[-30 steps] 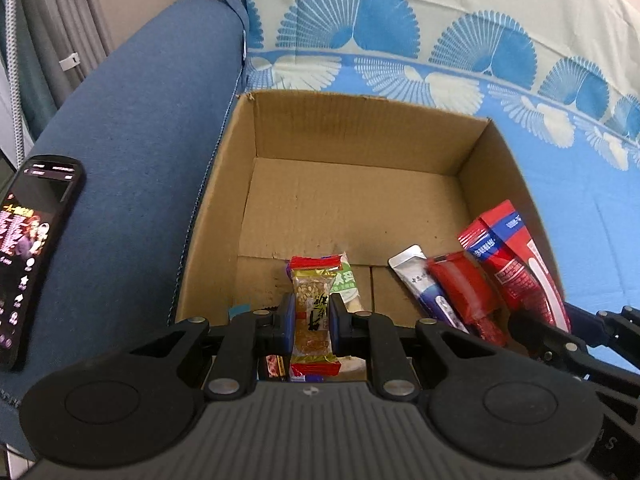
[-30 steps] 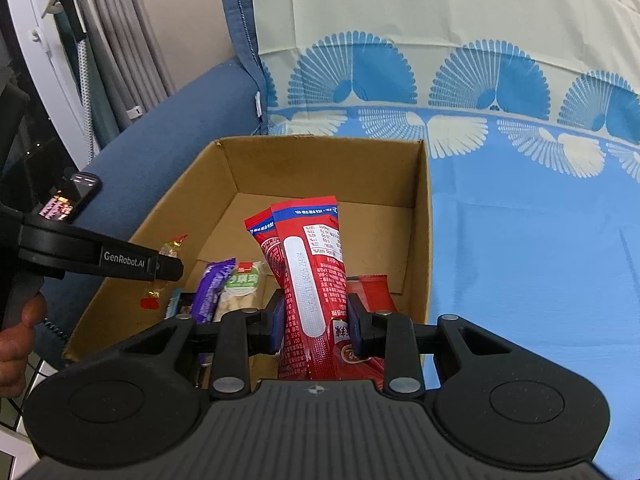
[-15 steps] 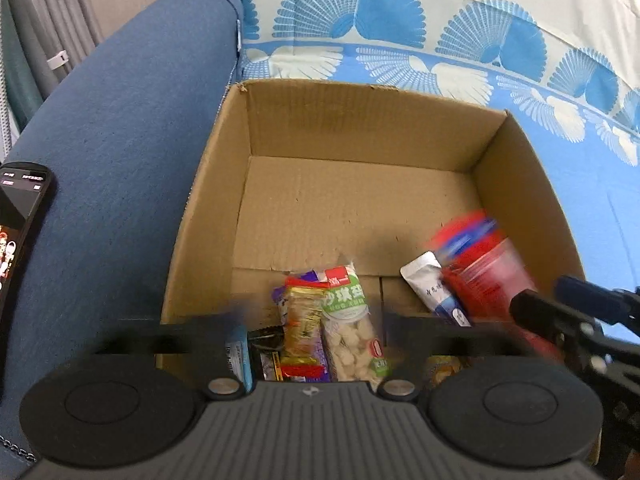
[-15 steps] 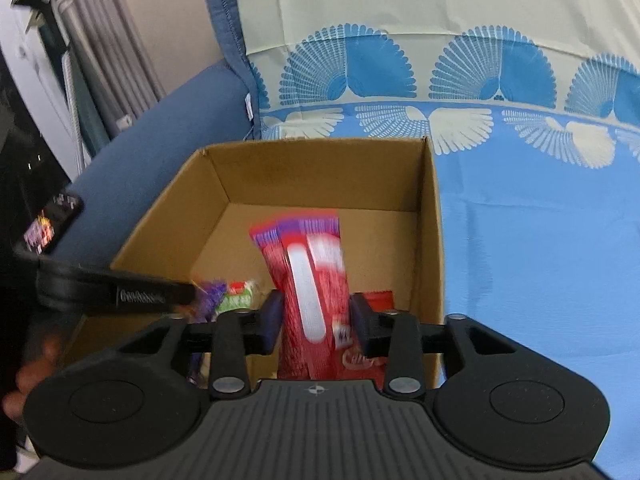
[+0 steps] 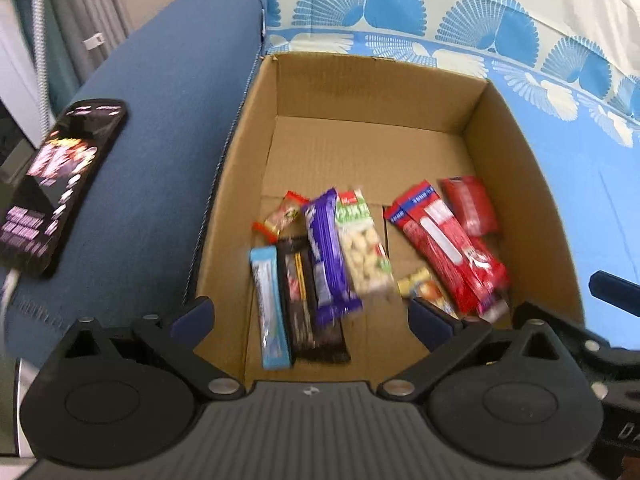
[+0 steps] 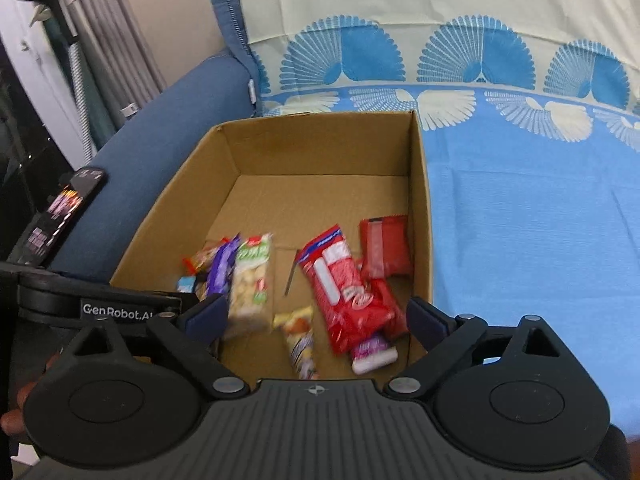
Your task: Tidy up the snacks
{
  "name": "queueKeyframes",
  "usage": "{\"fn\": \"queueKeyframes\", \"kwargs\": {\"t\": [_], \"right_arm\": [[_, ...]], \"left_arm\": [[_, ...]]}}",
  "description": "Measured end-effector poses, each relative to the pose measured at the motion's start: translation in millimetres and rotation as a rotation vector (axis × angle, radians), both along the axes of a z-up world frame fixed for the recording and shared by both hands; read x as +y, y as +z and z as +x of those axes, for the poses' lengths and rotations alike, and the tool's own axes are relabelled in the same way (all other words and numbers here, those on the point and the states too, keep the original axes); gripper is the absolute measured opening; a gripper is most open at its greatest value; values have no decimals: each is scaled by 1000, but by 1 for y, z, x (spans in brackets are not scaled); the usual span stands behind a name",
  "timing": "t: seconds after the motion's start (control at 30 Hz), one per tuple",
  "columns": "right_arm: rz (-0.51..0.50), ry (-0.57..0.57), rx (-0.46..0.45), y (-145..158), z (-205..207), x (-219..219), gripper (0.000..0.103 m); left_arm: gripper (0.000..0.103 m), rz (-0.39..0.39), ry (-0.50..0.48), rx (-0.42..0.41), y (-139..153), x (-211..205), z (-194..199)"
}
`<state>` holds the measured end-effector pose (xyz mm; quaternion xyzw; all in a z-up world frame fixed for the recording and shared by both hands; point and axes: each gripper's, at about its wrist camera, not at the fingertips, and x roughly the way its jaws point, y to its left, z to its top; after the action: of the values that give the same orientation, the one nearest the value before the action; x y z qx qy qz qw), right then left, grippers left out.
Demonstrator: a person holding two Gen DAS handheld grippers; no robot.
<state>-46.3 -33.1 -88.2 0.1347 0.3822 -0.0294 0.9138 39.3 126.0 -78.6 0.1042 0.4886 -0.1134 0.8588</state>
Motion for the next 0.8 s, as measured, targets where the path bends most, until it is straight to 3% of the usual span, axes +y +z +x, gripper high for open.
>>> {"fn": "queueKeyframes", "kwargs": {"t": [0.17, 0.43, 0.8], "right_arm": [[-79, -5, -36, 18, -44, 20, 102], [-116, 23, -89, 33, -99, 39, 102], [-187, 13, -199, 52, -148, 45, 102]], "left_arm": [[103, 1, -3, -37, 19, 5, -42], [103, -1, 38, -88, 40, 21, -102], [103, -10, 40, -173, 63, 23, -149]]}}
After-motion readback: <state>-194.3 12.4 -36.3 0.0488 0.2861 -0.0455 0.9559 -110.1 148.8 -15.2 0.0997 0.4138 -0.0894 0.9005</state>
